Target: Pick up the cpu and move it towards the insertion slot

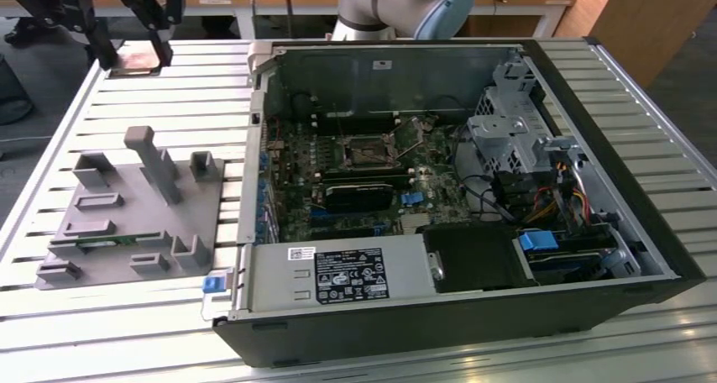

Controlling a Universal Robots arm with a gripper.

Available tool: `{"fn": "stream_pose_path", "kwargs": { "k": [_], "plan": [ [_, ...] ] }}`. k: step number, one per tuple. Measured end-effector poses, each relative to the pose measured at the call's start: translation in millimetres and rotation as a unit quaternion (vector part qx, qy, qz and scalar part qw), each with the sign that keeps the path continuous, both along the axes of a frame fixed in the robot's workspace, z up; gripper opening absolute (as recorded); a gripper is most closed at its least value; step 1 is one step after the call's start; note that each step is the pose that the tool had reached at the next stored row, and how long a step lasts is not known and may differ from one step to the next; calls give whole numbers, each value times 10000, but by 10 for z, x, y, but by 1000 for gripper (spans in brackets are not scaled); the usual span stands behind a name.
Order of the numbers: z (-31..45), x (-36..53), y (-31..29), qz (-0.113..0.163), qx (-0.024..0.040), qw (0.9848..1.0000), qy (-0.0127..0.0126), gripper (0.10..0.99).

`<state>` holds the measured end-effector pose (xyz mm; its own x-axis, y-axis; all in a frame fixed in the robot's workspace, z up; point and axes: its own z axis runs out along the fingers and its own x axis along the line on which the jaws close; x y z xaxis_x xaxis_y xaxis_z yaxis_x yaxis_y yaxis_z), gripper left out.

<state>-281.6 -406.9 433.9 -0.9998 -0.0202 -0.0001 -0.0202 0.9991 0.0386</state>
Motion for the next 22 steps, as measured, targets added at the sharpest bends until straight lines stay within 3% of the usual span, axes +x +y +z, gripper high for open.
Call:
{"fn": "stream_pose_path", "kwargs": {
  "k": [10, 22],
  "plan": [
    [-1, 108, 5, 0, 1, 10000, 0, 537],
    [-3, 302, 33, 0, 5, 10000, 0, 537]
  ]
}}
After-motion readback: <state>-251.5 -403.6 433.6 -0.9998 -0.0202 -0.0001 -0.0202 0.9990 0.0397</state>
